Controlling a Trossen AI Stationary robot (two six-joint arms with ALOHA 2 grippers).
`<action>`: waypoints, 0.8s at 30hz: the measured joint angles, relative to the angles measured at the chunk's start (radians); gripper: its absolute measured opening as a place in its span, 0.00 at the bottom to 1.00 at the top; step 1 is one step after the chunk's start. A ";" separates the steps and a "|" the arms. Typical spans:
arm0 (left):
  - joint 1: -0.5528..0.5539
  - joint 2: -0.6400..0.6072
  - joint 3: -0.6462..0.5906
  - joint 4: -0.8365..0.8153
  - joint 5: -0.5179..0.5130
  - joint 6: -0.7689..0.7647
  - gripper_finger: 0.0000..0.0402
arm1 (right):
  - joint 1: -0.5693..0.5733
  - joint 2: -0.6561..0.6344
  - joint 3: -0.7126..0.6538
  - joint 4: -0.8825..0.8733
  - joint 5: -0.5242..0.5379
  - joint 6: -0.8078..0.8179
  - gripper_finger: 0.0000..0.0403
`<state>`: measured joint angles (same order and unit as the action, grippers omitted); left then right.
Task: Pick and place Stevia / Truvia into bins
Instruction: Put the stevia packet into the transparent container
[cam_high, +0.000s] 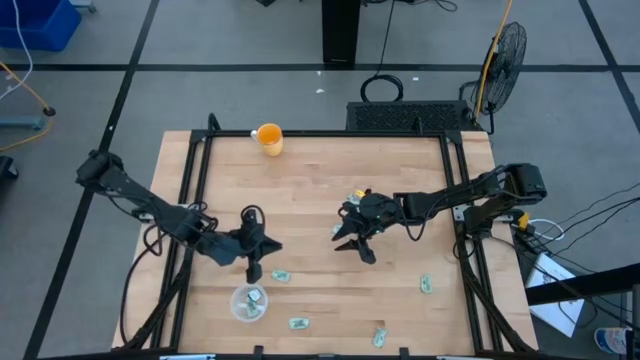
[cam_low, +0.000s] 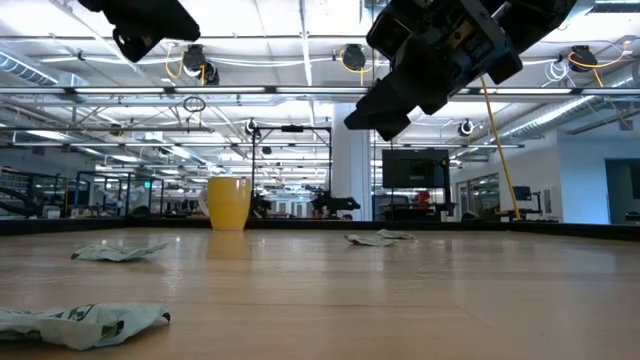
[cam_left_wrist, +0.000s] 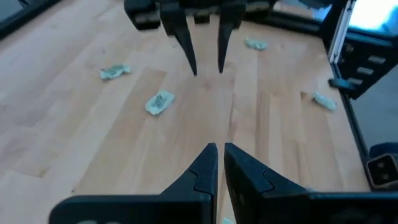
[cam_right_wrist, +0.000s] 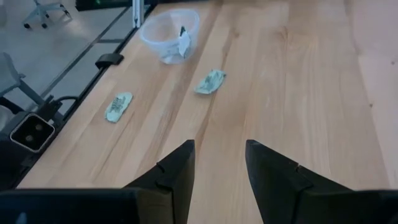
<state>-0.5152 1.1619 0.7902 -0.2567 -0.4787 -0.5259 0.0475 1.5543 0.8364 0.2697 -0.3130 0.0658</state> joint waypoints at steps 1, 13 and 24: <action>0.000 0.004 0.000 -0.005 0.006 0.000 0.08 | 0.000 0.000 0.000 0.008 0.000 0.001 0.33; 0.044 0.086 0.000 0.000 0.038 0.026 0.08 | 0.000 0.000 0.000 0.018 0.000 0.000 0.33; 0.155 0.188 0.000 0.209 0.054 0.133 0.08 | 0.000 0.000 0.000 0.042 0.000 0.002 0.33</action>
<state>-0.3604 1.3494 0.7902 -0.0478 -0.4250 -0.3928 0.0475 1.5543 0.8364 0.3118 -0.3130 0.0678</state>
